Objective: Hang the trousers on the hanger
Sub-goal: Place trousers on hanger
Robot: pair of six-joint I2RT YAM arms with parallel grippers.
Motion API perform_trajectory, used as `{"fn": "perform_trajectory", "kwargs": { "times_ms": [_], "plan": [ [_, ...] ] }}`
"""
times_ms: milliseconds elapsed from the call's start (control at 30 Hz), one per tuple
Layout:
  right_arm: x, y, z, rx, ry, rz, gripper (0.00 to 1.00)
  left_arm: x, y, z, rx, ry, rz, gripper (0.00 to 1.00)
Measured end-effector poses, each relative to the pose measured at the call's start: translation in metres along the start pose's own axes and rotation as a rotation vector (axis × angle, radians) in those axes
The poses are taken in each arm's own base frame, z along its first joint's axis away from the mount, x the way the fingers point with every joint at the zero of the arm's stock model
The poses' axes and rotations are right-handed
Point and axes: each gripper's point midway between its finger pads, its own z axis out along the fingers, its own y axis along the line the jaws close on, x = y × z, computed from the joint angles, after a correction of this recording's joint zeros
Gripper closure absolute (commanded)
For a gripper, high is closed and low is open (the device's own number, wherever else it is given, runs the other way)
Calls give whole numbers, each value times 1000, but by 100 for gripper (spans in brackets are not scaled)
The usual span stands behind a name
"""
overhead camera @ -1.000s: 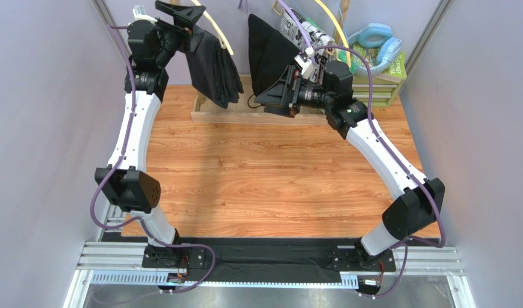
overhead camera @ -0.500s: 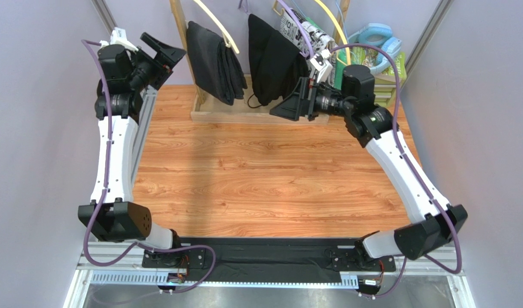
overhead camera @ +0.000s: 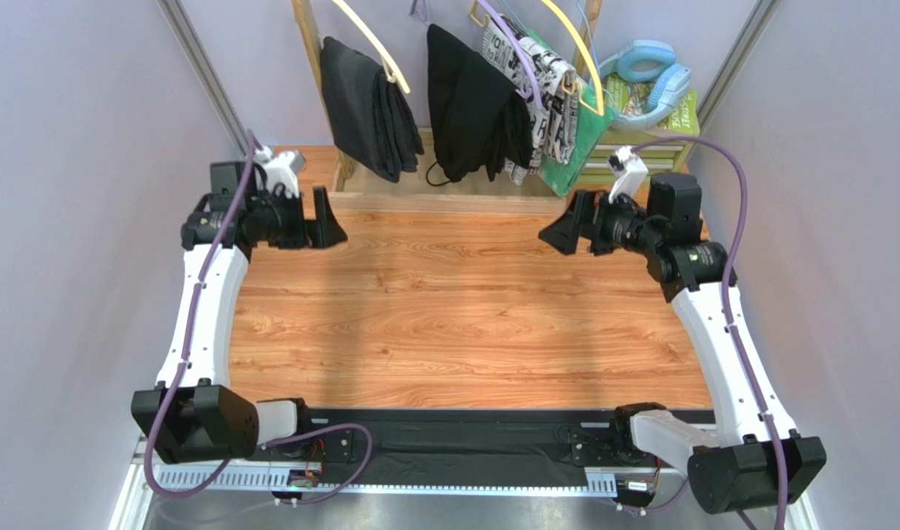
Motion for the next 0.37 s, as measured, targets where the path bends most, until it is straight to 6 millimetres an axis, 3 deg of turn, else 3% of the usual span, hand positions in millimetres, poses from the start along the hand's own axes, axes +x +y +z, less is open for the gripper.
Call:
{"fn": "perform_trajectory", "kwargs": {
  "times_ms": [200,267,367],
  "plan": [
    [76,-50,5,120,131,56,0,87,11,19,-51,203,156,1],
    [95,-58,6,138,163,69,0,102,11,19,-53,233,200,0],
    [108,-63,5,150,183,75,0,105,13,16,-71,226,236,0]
  ]
}}
